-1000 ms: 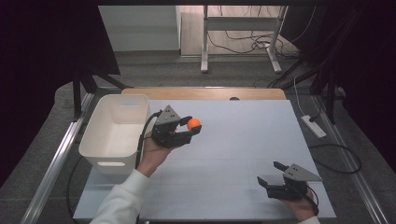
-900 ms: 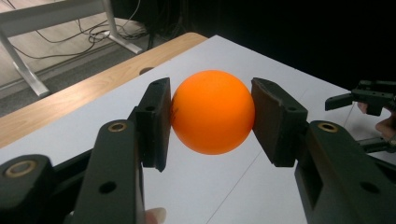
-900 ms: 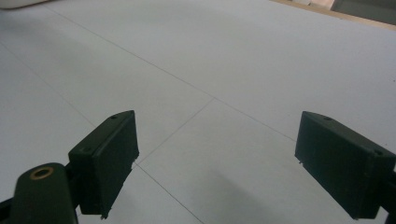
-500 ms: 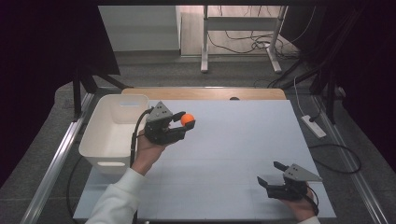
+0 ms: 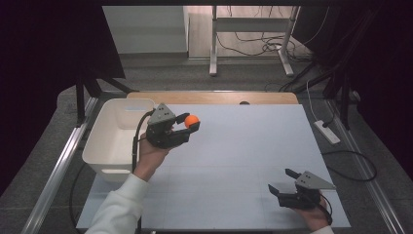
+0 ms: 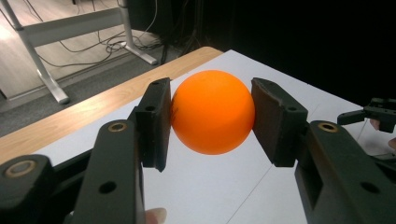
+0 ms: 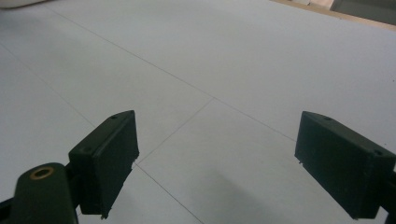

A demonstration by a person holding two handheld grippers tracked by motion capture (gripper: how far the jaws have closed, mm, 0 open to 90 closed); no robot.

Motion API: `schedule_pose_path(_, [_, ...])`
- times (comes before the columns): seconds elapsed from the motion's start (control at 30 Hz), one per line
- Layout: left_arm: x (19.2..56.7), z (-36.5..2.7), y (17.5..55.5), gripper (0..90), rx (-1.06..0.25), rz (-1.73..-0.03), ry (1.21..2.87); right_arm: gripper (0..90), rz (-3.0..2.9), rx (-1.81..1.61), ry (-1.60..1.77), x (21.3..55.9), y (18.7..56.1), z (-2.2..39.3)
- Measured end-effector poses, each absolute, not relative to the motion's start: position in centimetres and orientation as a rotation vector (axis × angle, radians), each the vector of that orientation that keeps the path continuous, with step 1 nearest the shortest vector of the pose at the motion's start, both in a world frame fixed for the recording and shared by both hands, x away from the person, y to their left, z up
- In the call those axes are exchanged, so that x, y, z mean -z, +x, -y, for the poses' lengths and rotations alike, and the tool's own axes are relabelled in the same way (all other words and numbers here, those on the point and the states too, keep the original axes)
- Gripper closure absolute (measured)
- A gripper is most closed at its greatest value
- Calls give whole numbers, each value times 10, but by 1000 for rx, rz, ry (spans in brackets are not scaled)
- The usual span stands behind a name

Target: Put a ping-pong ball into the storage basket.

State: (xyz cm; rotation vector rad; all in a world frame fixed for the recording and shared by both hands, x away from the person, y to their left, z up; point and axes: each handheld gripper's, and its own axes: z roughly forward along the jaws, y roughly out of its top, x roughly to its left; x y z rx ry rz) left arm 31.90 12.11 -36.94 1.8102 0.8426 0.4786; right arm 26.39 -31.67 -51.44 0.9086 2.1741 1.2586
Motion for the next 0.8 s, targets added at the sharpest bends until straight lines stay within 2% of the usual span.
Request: schedule_pose_path(0.8, [368,-147,326,508,-549,-937,1776,133,-2172,-1257,910,514,264,317])
